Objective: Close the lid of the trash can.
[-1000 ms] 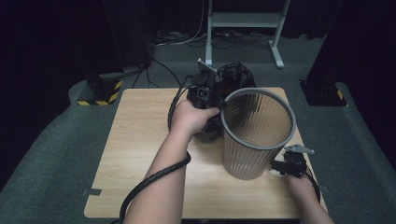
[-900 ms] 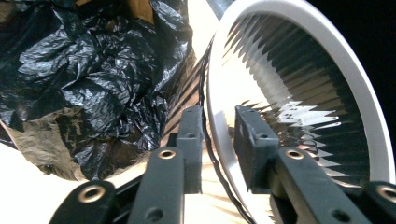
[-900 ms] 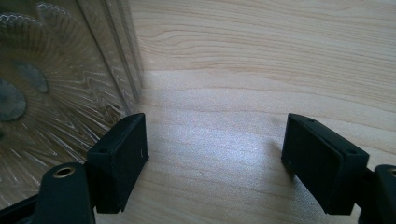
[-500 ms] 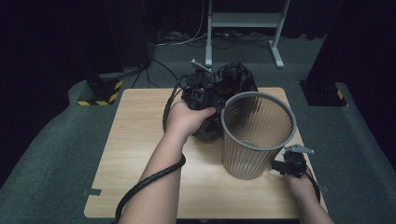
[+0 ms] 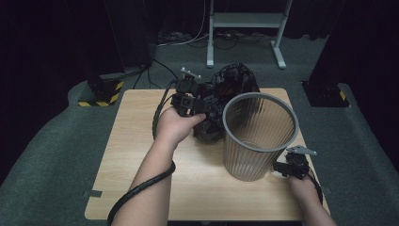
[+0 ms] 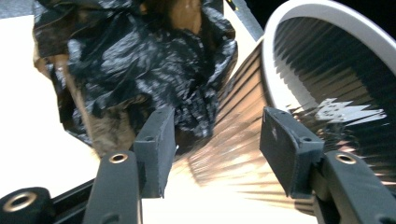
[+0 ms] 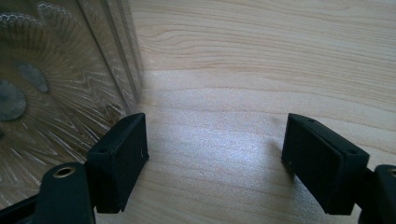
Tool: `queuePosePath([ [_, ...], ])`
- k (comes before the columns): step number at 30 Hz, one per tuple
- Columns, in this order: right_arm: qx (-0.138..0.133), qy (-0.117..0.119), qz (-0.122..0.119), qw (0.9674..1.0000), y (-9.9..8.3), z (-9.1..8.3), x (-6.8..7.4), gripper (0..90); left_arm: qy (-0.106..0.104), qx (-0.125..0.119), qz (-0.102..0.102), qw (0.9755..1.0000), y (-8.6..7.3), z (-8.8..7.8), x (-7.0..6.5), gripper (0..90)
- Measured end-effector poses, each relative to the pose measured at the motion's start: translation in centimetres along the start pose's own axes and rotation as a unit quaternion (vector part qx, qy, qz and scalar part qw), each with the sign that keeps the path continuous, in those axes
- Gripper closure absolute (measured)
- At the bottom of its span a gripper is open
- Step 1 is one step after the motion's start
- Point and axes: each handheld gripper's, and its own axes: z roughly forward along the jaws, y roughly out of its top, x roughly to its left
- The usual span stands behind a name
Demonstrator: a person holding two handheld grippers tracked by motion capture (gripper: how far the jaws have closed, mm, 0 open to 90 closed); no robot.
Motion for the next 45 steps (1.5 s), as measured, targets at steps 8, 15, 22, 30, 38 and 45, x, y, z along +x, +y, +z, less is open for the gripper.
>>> queuePosePath([
  [8, 0.001, 0.0, 0.0, 1.0, 0.0, 0.0, 0.0, 22.3, 0.022, -0.002, 0.009, 0.9997, -1.9, -0.1, 1.7, 39.8],
  [15, 0.001, 0.0, 0.0, 1.0, 0.0, 0.0, 0.0, 22.3, 0.035, -0.008, 0.017, 0.9992, -3.7, 0.3, 2.8, 35.9],
  [22, 0.0, -0.001, -0.003, 1.0, 0.0, 0.0, 0.0, 22.4, 0.045, -0.011, 0.022, 0.9987, -5.6, 1.1, 4.1, 33.3],
  [30, -0.001, -0.002, -0.004, 1.0, -0.1, -0.1, 0.0, 22.5, 0.042, -0.005, 0.034, 0.9985, -7.7, 2.3, 4.8, 32.6],
  [38, 0.0, 0.0, -0.002, 1.0, 0.0, 0.0, 0.0, 22.4, 0.049, -0.021, 0.054, 0.9971, -9.8, 2.9, 6.2, 27.4],
  [45, 0.0, 0.0, -0.003, 1.0, 0.0, 0.0, 0.0, 22.5, 0.055, -0.03, 0.08, 0.9948, -12.4, 4.3, 7.1, 25.1],
])
